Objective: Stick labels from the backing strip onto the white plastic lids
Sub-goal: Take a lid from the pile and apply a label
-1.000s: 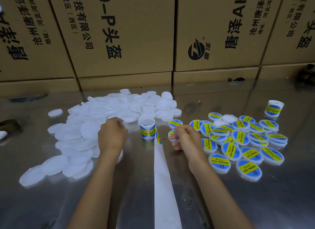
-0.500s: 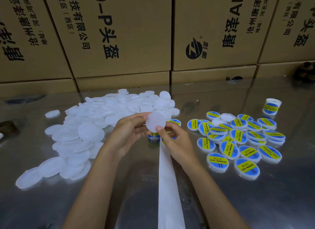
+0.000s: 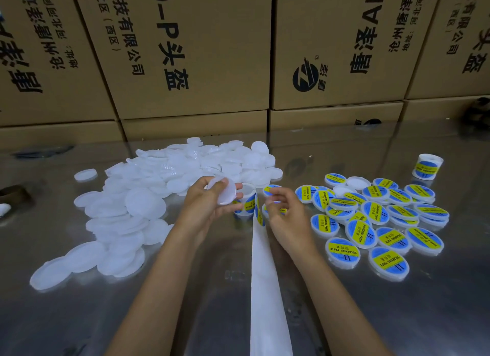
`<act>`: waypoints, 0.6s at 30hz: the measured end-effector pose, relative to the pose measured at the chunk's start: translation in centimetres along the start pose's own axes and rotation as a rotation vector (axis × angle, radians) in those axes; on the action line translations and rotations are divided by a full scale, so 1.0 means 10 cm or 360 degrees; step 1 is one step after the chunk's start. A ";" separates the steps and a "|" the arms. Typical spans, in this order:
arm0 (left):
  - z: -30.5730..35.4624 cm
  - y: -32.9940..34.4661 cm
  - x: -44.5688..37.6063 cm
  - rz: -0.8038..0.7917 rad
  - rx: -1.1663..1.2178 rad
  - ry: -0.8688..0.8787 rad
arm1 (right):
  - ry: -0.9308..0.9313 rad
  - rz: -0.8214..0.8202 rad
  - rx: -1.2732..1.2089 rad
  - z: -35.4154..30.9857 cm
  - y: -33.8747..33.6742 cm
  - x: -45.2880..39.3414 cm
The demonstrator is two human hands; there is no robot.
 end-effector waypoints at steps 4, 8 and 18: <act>-0.04 -0.01 0.01 -0.0031 -0.0080 0.0028 | 0.0069 -0.0244 0.0200 0.10 0.07 0.00; -0.09 -0.03 -0.02 -0.0131 -0.0360 0.0015 | -0.0035 -0.0277 0.0352 0.16 0.10 0.00; -0.34 0.09 -0.04 0.0060 -0.0751 0.0131 | -0.0177 -0.0130 0.0548 0.20 0.11 -0.01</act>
Point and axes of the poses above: each hand's wrist, its own x-axis away from the middle knuckle, its own y-axis out of the palm, z = x × y, the point moved 1 cm from there along -x, towards the middle knuckle, and after that the axes turned 9 degrees about y, right-handed, at the moved point
